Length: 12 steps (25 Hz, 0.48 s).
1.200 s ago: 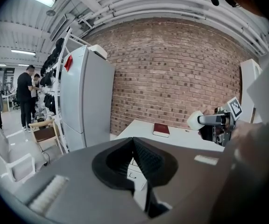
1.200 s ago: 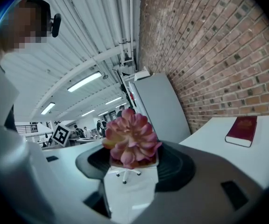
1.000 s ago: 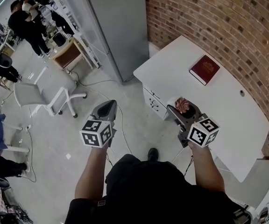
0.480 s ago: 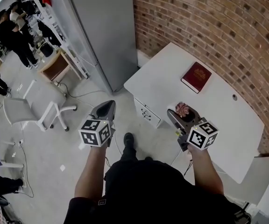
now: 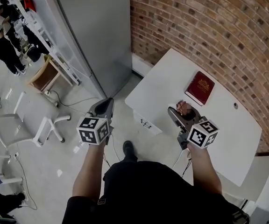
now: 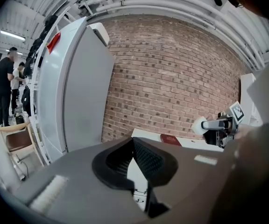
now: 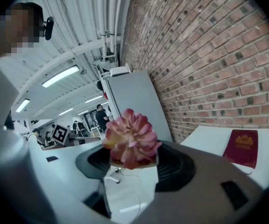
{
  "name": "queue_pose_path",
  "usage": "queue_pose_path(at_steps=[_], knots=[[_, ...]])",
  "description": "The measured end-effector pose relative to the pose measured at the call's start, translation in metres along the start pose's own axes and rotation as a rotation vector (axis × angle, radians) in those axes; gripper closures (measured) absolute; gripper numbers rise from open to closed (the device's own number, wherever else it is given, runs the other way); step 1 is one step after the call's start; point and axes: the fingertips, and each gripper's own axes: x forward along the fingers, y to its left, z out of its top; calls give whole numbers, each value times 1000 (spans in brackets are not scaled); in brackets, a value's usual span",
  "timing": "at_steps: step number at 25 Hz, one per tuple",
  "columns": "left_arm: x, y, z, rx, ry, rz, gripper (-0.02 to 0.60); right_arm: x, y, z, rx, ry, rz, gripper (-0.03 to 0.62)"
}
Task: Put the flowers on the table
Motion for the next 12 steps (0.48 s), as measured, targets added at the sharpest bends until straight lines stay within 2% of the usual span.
queue_pose_path(at_steps=[6, 12], knots=[[34, 41, 6, -17, 24, -53, 570, 45, -8, 10, 3, 7, -59, 327], [65, 52, 16, -3, 42, -103, 571, 56, -21, 16, 18, -15, -103, 327]])
